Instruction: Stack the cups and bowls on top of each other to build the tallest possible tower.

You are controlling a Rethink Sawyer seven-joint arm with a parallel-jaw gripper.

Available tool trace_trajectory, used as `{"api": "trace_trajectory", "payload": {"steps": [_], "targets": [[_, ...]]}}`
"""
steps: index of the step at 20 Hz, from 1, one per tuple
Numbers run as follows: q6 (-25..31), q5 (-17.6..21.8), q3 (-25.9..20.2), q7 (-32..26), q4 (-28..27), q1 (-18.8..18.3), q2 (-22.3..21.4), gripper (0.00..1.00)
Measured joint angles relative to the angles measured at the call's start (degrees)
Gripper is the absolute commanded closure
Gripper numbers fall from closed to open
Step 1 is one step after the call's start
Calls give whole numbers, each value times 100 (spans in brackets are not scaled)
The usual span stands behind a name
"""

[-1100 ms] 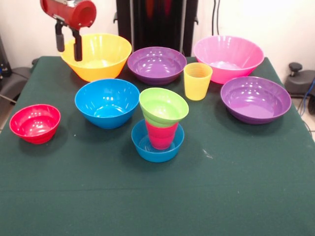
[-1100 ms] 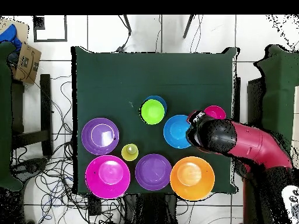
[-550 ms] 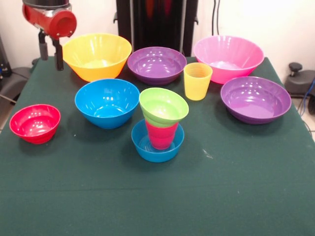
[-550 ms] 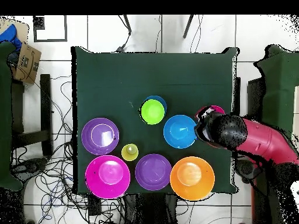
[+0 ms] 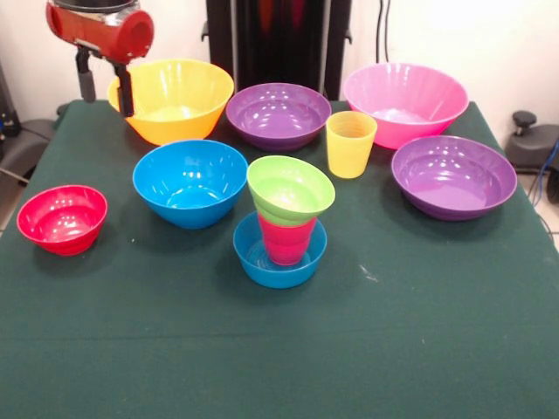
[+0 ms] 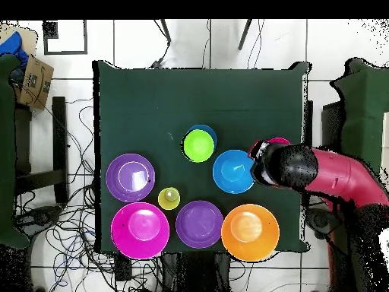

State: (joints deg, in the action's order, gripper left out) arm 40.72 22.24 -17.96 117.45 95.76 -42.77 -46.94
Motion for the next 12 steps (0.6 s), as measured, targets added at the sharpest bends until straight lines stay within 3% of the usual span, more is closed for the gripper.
{"api": "trace_trajectory", "payload": {"steps": [12], "targets": [[84, 219, -498, -574, -1, -11, -8, 0]]}}
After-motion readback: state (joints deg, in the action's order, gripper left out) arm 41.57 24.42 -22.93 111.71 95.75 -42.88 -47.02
